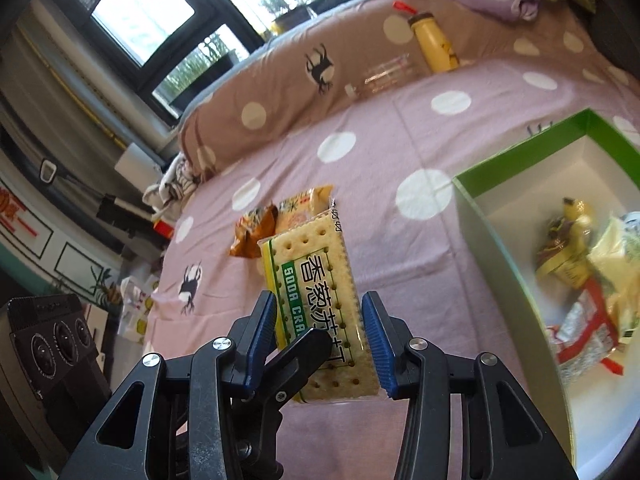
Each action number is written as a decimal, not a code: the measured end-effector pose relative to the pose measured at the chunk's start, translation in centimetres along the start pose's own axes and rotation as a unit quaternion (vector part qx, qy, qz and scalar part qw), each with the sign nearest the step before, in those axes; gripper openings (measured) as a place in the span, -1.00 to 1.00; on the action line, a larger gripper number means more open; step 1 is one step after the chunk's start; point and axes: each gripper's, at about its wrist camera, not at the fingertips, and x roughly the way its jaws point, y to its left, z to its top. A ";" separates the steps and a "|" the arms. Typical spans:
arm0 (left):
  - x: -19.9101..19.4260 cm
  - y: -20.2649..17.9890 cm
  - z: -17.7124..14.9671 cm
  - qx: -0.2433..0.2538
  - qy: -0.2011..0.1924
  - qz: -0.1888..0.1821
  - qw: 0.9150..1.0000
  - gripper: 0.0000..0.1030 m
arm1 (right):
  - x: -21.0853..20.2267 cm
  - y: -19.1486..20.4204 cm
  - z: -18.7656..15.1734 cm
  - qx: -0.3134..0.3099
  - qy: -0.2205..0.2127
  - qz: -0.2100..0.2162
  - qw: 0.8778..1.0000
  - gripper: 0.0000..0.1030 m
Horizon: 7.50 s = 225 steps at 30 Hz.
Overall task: Organize snacks
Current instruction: 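Carry the soda cracker pack over the green box, then lower the soda cracker pack into the box and open the right gripper, then move the right gripper to the orange panda-print snack bag and grasp it, then lift the orange panda bag with the right gripper and carry it toward the box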
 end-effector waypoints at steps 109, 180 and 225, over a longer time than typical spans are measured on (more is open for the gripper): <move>12.0 -13.9 0.1 0.146 0.134 -0.063 0.978 -0.28 | -6.8 -16.8 0.1 0.240 -0.078 -0.164 0.954 0.17; -6.8 17.9 -0.9 -0.200 -0.011 0.251 0.947 0.97 | 23.6 14.4 6.0 -0.248 0.200 -0.102 0.942 0.18; -0.9 11.7 -1.6 -0.178 0.074 0.039 0.980 0.94 | 7.3 -0.8 -0.5 0.041 0.087 0.038 0.995 0.32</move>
